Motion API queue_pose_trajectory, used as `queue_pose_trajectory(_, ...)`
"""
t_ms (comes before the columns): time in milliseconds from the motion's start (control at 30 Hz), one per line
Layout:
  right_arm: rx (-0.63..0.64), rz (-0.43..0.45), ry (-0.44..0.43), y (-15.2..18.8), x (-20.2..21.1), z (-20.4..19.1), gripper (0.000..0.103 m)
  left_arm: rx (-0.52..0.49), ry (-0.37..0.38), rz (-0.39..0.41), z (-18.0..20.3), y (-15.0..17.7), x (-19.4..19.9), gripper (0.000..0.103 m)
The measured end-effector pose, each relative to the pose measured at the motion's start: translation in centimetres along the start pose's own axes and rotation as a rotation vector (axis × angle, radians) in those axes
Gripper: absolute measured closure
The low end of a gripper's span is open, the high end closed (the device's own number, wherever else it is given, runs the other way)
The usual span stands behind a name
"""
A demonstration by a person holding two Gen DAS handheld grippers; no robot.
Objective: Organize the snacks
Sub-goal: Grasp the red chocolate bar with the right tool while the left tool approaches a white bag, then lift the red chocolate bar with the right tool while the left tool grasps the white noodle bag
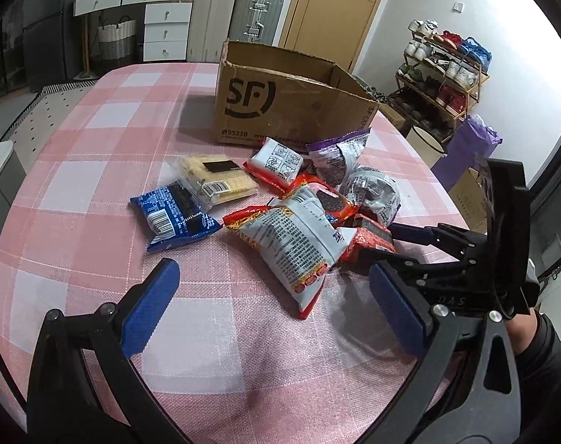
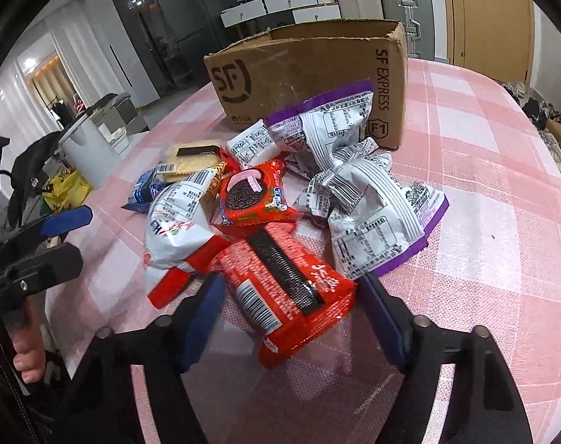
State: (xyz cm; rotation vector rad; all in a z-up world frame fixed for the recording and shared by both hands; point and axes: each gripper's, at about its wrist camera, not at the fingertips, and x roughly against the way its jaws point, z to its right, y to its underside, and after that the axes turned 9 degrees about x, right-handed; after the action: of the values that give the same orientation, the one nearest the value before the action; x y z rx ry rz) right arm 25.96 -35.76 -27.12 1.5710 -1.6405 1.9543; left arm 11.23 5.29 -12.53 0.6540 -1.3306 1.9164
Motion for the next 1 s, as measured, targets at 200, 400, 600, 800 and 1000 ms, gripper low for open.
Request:
queue_pose_trajectory(200, 0.045, -0.007, 0.01, 0.4, -0.1, -1.1, 0.037, 0.007, 0.001, -0.003, -0.2, 0.0, -0.2, 0.001)
queue_pose_trajectory(400, 0.09, -0.009, -0.019, 1.1, 0.2, -2.3, 0.059, 0.017, 0.002, 0.0, -0.5, 0.2, -0.1, 0.001)
queue_pose_trajectory(600, 0.135, -0.015, 0.004, 1.4, 0.4, -3.2, 0.06, 0.032, 0.006, 0.004, -1.0, 0.3, 0.0, 0.001)
queue_pose_trajectory(800, 0.127, 0.005, 0.007, 1.7, 1.0, -3.4, 0.06, 0.055, -0.004, 0.003, -1.8, 0.4, 0.2, 0.001)
queue_pose_trajectory(1000, 0.054, 0.056, -0.012, 2.1, 2.8, -2.3, 0.06, 0.065, 0.002, -0.008, -1.9, 0.3, -0.2, 0.001)
